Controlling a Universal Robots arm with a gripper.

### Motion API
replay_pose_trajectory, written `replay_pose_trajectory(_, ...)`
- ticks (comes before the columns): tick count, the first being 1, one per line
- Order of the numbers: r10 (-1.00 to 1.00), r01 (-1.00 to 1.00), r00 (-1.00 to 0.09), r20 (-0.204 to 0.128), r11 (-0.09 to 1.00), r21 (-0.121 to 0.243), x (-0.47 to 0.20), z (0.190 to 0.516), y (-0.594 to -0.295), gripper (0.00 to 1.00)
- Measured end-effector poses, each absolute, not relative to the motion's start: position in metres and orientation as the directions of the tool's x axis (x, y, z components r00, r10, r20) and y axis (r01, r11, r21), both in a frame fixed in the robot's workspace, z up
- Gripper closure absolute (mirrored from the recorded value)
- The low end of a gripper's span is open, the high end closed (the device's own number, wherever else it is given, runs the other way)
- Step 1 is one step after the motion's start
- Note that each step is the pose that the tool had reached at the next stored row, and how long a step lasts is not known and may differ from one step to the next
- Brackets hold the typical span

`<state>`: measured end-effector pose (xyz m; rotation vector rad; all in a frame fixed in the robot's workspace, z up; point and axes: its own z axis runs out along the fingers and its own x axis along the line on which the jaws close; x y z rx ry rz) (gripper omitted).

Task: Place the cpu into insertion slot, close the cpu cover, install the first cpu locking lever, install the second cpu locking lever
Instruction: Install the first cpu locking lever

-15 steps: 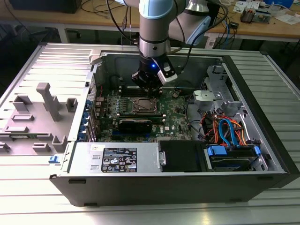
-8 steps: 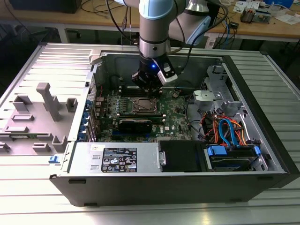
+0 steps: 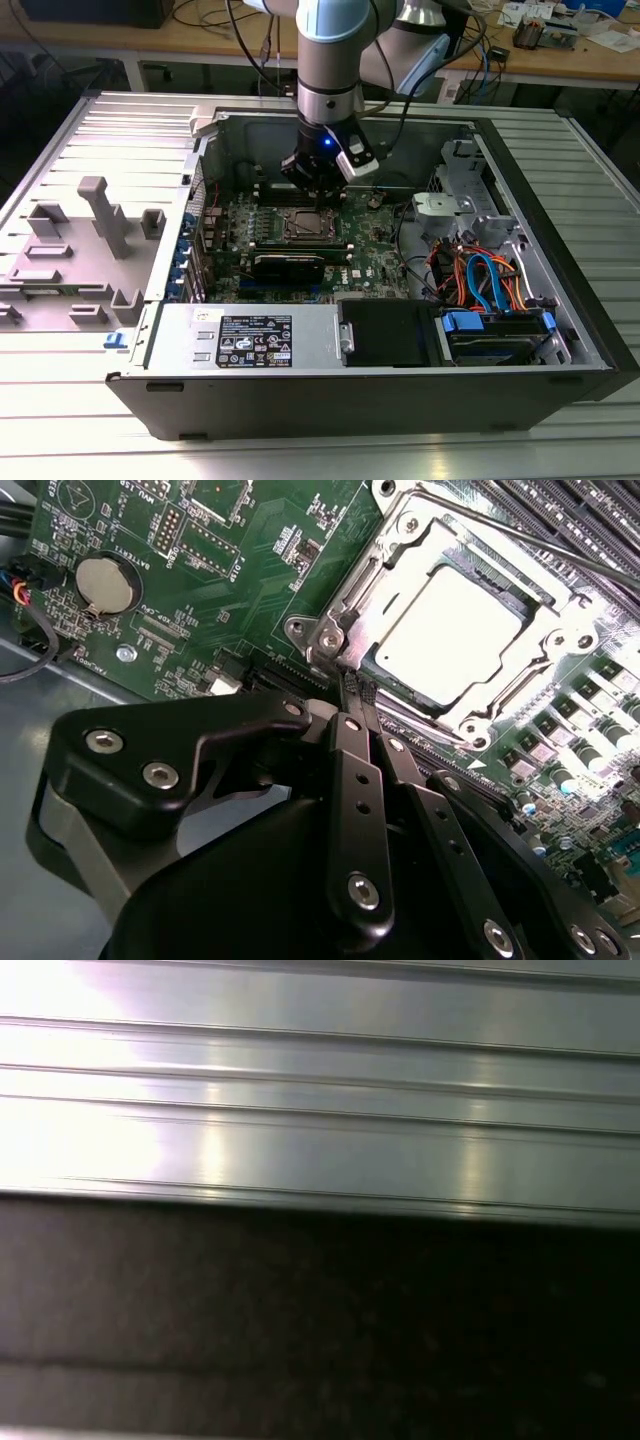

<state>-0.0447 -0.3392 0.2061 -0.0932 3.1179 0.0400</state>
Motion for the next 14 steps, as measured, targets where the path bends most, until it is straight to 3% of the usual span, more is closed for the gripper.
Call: replay_pose_trajectory(14, -0.06, -0.06, -0.998, -0.023, 0.998, 0.024, -0.0438, 0.2034, -0.3395, 0.89)
